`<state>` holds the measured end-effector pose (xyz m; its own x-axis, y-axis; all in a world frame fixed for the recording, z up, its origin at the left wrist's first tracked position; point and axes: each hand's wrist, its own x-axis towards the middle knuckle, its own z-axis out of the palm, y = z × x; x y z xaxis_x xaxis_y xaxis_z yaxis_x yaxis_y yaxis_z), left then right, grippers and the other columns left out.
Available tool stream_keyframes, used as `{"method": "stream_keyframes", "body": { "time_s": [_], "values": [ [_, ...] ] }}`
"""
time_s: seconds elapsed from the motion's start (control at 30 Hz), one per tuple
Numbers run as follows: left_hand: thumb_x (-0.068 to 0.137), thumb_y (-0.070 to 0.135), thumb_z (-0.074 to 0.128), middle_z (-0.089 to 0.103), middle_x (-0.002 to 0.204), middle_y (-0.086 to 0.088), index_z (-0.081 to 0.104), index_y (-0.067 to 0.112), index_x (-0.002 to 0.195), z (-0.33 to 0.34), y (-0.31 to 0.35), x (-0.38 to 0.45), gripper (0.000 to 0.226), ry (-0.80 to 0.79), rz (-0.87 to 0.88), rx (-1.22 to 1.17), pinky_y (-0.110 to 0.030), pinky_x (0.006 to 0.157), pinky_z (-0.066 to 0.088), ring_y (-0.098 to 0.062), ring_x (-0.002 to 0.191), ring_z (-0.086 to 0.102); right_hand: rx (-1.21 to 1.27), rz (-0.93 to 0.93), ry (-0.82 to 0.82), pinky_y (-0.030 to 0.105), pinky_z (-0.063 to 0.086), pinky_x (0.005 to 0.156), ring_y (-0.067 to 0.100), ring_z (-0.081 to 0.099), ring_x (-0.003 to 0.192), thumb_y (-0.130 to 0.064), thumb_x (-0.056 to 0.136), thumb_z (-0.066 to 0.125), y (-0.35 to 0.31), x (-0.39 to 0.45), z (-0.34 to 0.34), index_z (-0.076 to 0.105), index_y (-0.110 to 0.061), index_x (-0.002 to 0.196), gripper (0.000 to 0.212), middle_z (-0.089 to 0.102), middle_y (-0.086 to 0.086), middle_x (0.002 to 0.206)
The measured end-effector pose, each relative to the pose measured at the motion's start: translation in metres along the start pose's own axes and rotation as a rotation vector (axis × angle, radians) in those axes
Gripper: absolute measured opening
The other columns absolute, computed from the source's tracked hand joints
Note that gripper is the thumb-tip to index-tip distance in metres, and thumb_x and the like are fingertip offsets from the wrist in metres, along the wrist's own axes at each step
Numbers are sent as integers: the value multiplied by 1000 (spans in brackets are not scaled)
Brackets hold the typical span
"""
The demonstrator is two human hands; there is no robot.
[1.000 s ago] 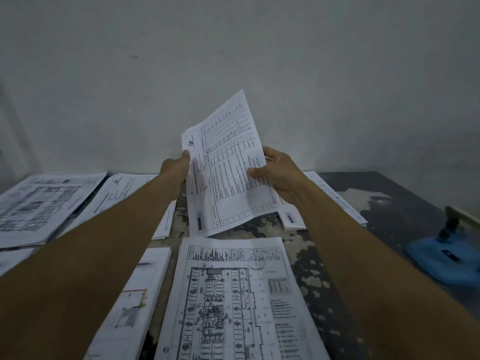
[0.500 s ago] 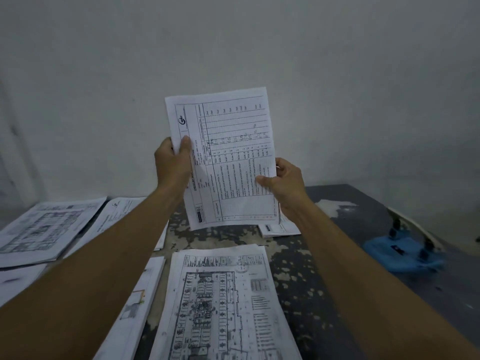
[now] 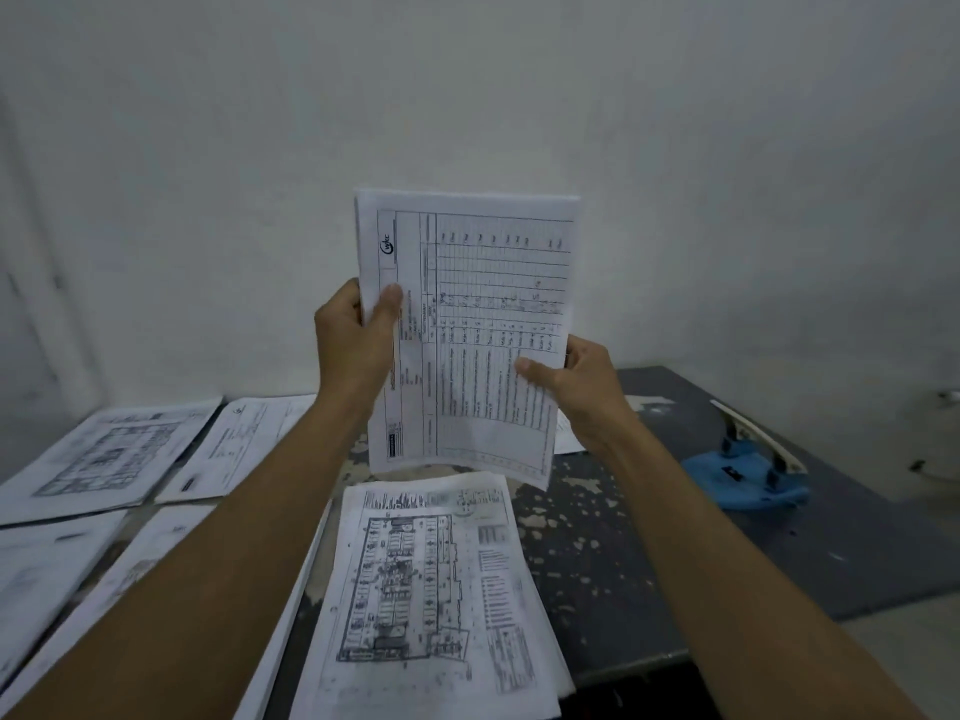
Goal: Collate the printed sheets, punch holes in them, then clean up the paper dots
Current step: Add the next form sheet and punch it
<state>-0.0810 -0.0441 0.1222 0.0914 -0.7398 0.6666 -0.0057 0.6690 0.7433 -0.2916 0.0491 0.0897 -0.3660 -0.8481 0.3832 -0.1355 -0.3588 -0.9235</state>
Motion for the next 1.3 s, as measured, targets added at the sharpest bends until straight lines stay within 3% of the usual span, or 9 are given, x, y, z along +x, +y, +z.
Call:
{"method": "stream_keyframes", "body": {
  "time_s": [0.07,0.23,0.3,0.4,0.5,0.63,0.83,1.0,1.3],
  "values": [
    [97,32,62,63,71,6,66,17,85,-10,0,-10,20,-8,-25,27,-31,59,55,-6,63,59,0,-4,-1,27,61,71,14,74,85,-7,83,77,6,-11,2,73,-13,104,22,77,-4,96],
    [99,40,56,61,70,8,59,29,80,-34,-17,-57,22,-17,-52,59,-25,55,50,-6,61,56,-5,63,-1,31,60,78,15,73,91,-13,80,80,28,-33,17,70,-18,104,27,75,-2,103],
    [100,43,54,66,81,-4,61,24,88,-40,-27,-72,24,6,-97,70,-25,60,52,-7,68,59,-34,68,-2,30,60,81,11,72,93,-18,83,78,34,-39,25,69,-19,109,28,74,-3,107],
    [100,47,49,65,81,-3,57,24,88,-41,-31,-80,26,51,-90,100,-21,58,50,-2,66,58,-48,58,27,28,58,83,7,70,94,-21,85,76,36,-43,34,69,-17,114,30,73,-8,105],
    [100,49,48,62,80,-11,52,11,90,-36,-26,-80,39,111,-52,128,-23,54,45,-5,61,50,-27,32,53,25,59,80,5,71,91,-21,85,77,30,-43,37,69,-19,111,27,74,-11,101],
    [100,47,50,54,70,10,52,23,84,-33,-19,-82,29,167,-24,85,-9,48,41,4,56,51,27,12,55,29,61,72,11,74,86,-22,84,77,23,-44,33,70,-22,104,21,76,-5,99],
    [104,42,42,40,62,6,42,21,76,-30,-35,-102,35,144,-64,176,-12,46,34,0,50,39,20,70,83,30,58,84,9,70,97,-25,94,65,41,-57,36,68,-20,116,22,73,-6,108],
    [105,42,41,45,63,11,47,22,83,-29,-25,-92,30,209,10,148,-11,46,36,2,52,44,35,6,82,25,60,73,8,72,89,-24,89,72,28,-50,35,68,-25,105,17,75,-7,101],
    [105,38,41,50,62,19,43,24,80,-32,-33,-103,29,174,3,131,-7,49,36,5,55,46,41,28,173,43,60,81,18,71,94,-20,91,66,42,-61,37,66,-19,109,18,73,-3,106]
  ]
}}
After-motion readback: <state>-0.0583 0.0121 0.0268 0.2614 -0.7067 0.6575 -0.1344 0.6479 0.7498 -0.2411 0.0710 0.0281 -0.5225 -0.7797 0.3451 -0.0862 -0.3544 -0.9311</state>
